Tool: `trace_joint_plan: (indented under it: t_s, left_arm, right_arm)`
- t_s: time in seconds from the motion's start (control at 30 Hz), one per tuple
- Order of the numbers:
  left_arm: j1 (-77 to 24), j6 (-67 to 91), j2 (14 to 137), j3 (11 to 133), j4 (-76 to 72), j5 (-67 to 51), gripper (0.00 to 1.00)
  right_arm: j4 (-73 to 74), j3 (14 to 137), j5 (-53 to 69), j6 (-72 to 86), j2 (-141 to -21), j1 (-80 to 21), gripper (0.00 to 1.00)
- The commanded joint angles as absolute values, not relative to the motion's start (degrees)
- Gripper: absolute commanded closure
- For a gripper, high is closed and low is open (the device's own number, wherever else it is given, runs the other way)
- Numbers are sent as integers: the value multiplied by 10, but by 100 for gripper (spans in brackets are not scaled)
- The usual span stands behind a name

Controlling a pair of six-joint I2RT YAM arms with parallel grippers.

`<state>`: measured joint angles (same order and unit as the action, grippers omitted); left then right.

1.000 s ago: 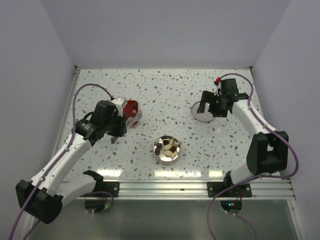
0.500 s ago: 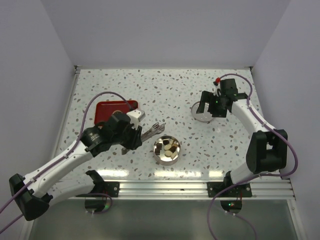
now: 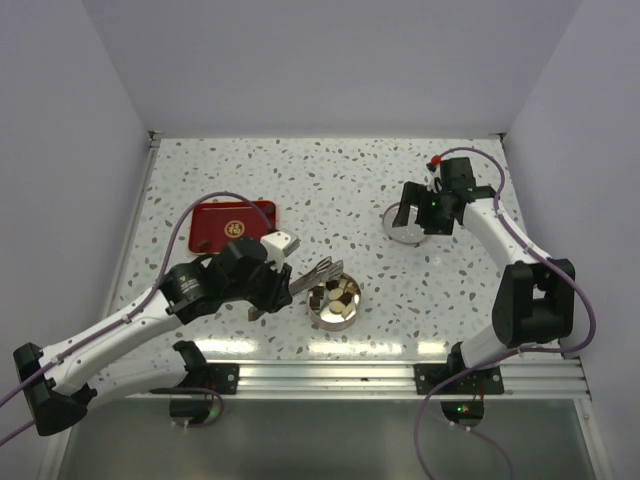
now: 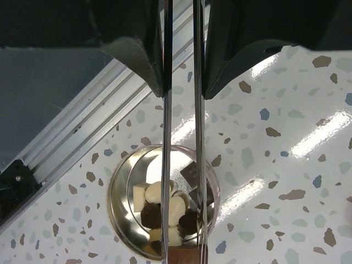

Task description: Pack the chocolate

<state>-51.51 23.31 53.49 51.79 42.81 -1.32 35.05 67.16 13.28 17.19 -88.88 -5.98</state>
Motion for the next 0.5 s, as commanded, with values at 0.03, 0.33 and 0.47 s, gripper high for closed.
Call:
trace_joint_plan:
  t_s: [0.03,0.33,0.47]
  left_arm:
    - [-529,245,509,510,422,-21,71]
    - [-533,232,502,495,443,-51,71]
    - [-533,228,500,491,450,-57,66]
  right_arm:
    - [341,679,147,177,-886,-58,3]
    - [342,674,147,176,-884,-58,3]
    - [343,676,147,176,-884,-58,3]
